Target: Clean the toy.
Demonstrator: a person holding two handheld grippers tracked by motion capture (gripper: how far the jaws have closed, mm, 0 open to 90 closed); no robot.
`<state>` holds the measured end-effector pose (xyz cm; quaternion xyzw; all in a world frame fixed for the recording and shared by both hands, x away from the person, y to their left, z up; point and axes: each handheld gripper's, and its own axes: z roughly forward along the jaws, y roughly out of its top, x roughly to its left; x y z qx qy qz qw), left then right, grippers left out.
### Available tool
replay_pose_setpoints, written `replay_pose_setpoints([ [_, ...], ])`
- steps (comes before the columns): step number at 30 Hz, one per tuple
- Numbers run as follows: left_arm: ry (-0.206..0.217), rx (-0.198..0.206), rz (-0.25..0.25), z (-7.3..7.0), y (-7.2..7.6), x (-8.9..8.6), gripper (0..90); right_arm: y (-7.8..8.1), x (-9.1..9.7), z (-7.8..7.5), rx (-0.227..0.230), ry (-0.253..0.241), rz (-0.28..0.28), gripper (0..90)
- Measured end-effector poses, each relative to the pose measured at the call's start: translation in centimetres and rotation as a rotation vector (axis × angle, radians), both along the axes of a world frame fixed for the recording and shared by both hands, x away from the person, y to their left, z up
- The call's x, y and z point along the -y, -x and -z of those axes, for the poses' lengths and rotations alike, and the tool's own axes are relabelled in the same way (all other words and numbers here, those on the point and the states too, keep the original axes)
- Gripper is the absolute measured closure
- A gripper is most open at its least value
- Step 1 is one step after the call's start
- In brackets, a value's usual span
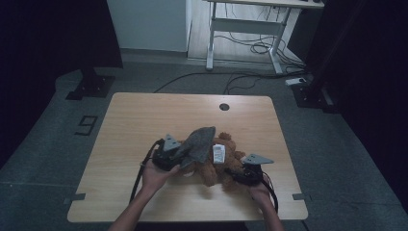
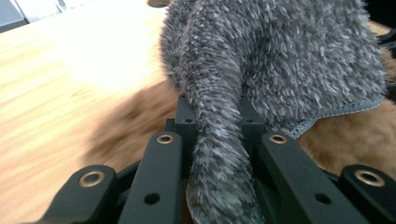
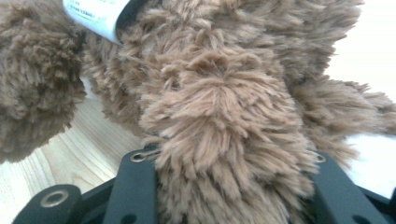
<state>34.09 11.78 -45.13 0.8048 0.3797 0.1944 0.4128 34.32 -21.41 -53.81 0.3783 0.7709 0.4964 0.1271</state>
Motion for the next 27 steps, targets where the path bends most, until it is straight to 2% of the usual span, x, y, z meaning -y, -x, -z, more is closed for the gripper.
replay_pose_setpoints([
  [2,0.013,-0.002,-0.017,0.0,0.5,-1.3,76.4,0.0,0.0,0.0,-0.002,0.000,0.003,58.0],
  [4,0.001,0.002,-0.033,0.4,0.9,-2.3,76.4,0.0,0.0,0.1,-0.006,-0.005,0.003,58.0],
  [7,-0.050,0.009,-0.068,1.3,1.5,-3.5,76.4,0.0,0.0,0.1,-0.007,-0.004,0.003,58.0],
  [11,-0.109,-0.013,-0.101,3.1,1.8,-4.3,76.6,0.0,0.0,0.1,-0.007,-0.009,0.000,58.1],
  [14,-0.127,-0.063,-0.122,4.4,1.4,-4.9,76.6,-0.1,0.0,0.2,-0.009,-0.009,0.001,58.3],
  [18,-0.148,-0.157,-0.112,6.8,0.2,-4.9,76.5,-0.2,-0.1,0.2,-0.013,-0.010,0.005,58.7],
  [20,-0.145,-0.162,-0.107,7.7,-0.4,-4.6,76.4,-0.3,-0.1,0.2,-0.016,-0.011,0.006,58.9],
  [21,-0.128,-0.164,-0.110,7.7,-0.7,-4.5,76.5,-0.4,-0.1,0.2,-0.013,-0.010,0.006,59.0],
  [24,-0.112,-0.154,-0.118,7.0,-1.6,-4.3,76.4,-0.8,-0.2,0.2,-0.010,-0.006,0.014,59.3],
  [27,-0.096,-0.132,-0.129,5.4,-2.4,-4.7,76.4,-1.3,-0.2,0.3,-0.008,-0.014,0.026,59.5],
])
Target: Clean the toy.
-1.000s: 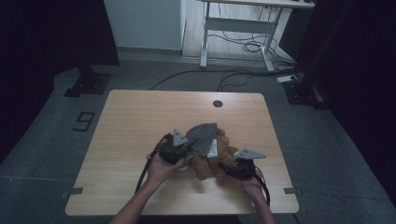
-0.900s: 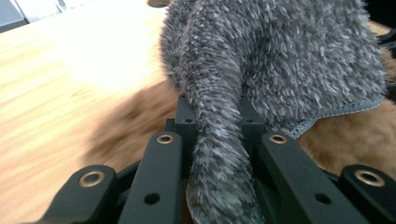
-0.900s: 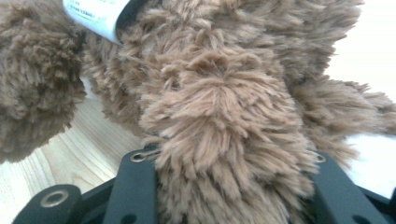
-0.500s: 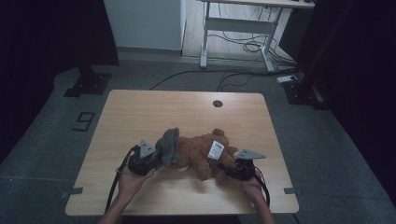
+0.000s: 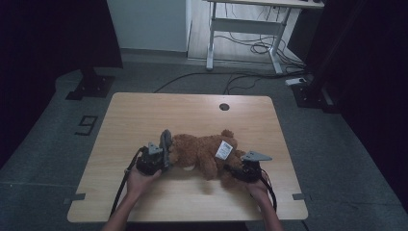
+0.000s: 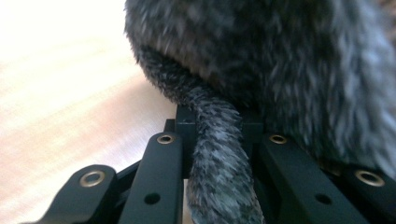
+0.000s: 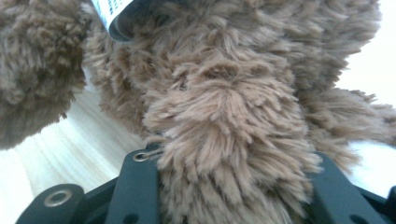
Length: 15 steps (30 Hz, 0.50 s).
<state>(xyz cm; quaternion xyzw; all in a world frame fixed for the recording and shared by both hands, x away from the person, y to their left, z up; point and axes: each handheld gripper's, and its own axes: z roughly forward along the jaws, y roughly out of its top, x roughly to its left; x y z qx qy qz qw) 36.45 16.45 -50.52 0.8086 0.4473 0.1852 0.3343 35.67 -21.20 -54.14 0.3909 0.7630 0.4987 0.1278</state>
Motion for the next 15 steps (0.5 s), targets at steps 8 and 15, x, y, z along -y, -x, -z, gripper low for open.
replay_pose_setpoints([
  [8,0.090,0.173,0.077,-7.2,1.7,1.3,75.9,0.2,0.0,0.0,0.002,0.016,-0.004,59.6],
  [15,0.097,0.181,0.248,-9.4,1.4,9.7,75.9,0.5,0.0,0.1,0.009,0.027,-0.009,59.5],
])
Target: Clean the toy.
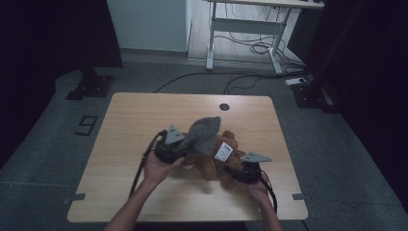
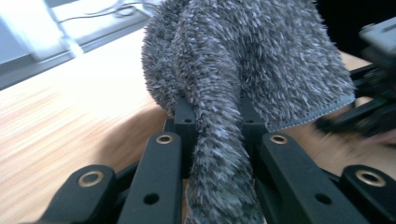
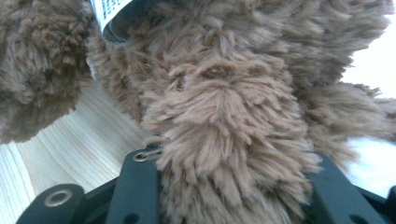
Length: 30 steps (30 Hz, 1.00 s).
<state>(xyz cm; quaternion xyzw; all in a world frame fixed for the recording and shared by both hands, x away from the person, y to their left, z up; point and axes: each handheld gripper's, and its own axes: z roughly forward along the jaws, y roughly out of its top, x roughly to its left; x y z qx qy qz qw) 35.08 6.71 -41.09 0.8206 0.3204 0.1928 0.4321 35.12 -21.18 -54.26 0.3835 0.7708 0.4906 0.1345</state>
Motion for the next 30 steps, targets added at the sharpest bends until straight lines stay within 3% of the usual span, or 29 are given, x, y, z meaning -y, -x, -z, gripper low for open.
replay_pose_setpoints([
  [4,-0.019,-0.043,0.070,1.1,-1.0,5.1,75.8,0.2,0.1,0.1,0.002,0.003,-0.002,59.5],
  [7,-0.086,-0.070,0.086,2.7,-1.9,8.5,75.8,0.3,0.0,0.1,0.004,0.009,-0.001,59.6],
  [10,-0.105,-0.075,0.070,3.6,-2.4,9.2,75.8,0.4,0.0,0.0,-0.001,0.022,0.004,59.6],
  [16,-0.127,-0.064,0.016,3.1,-2.6,6.8,76.0,0.4,-0.1,0.0,-0.004,0.018,0.009,59.9],
  [19,-0.196,-0.032,-0.038,2.9,-2.7,4.9,76.3,0.4,-0.1,0.0,-0.006,0.021,0.011,60.0],
  [20,-0.237,-0.016,-0.061,2.9,-2.7,4.1,76.3,0.4,-0.1,0.0,-0.005,0.019,0.011,60.1],
  [22,-0.266,-0.013,-0.092,3.1,-2.9,2.3,76.4,0.4,-0.1,0.0,-0.005,0.018,0.014,60.1],
  [25,-0.198,-0.037,-0.120,3.1,-2.8,-0.6,76.3,0.4,-0.1,0.1,-0.008,0.011,0.010,60.1],
  [30,-0.150,-0.032,-0.180,2.7,-2.0,-4.5,76.3,0.5,-0.2,0.1,-0.012,0.010,0.011,60.2],
])
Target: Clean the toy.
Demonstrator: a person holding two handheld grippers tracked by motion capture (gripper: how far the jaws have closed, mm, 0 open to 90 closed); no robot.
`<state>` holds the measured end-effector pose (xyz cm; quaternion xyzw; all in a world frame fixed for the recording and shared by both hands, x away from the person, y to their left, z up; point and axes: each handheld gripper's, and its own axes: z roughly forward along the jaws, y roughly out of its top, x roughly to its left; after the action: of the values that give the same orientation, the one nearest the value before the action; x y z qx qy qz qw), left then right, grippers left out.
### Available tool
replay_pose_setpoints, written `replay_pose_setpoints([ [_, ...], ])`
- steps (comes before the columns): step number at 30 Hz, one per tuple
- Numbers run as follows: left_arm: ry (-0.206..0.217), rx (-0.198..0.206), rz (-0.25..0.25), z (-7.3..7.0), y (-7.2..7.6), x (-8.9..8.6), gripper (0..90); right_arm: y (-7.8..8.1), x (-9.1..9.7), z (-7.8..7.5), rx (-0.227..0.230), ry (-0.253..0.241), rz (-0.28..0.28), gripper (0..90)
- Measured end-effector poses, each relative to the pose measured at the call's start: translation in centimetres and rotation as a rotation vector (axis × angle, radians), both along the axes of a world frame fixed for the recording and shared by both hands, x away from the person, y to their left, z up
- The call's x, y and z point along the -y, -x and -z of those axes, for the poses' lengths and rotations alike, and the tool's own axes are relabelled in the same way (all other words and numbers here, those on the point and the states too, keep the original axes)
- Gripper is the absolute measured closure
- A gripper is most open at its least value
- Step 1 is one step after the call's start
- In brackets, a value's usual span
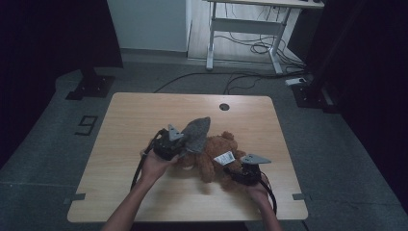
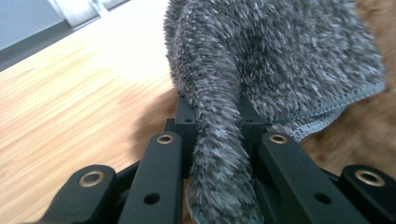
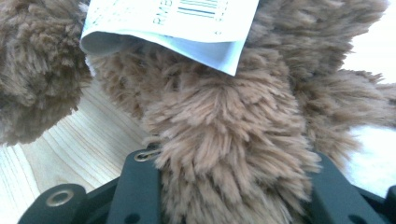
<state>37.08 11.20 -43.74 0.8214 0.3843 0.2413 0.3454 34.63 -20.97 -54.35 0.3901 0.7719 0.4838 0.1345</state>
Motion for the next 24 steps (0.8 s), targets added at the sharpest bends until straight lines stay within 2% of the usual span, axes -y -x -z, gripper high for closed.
replay_pose_setpoints([
  [3,0.002,-0.015,-0.031,0.6,0.3,-1.8,76.3,0.0,0.0,0.0,-0.002,-0.003,-0.002,60.2],
  [8,0.030,-0.068,-0.058,2.6,0.7,-4.0,76.5,-0.1,0.1,0.1,-0.007,-0.007,-0.004,60.4],
  [13,0.086,-0.158,-0.075,5.2,0.6,-5.8,76.5,-0.1,0.2,0.1,-0.015,-0.009,-0.008,60.6],
  [15,0.104,-0.209,-0.070,6.6,0.3,-6.2,76.4,-0.2,0.2,0.2,-0.017,-0.008,-0.015,60.6],
  [17,0.127,-0.233,-0.057,7.7,0.1,-6.2,76.4,-0.3,0.2,0.2,-0.021,-0.010,-0.017,60.7],
  [22,0.169,-0.250,-0.060,8.9,-1.0,-5.8,76.4,-0.7,0.0,0.2,-0.018,-0.003,-0.021,60.8],
  [24,0.166,-0.250,-0.063,8.8,-1.4,-5.9,76.3,-1.1,0.0,0.1,-0.017,0.004,-0.023,60.9],
])
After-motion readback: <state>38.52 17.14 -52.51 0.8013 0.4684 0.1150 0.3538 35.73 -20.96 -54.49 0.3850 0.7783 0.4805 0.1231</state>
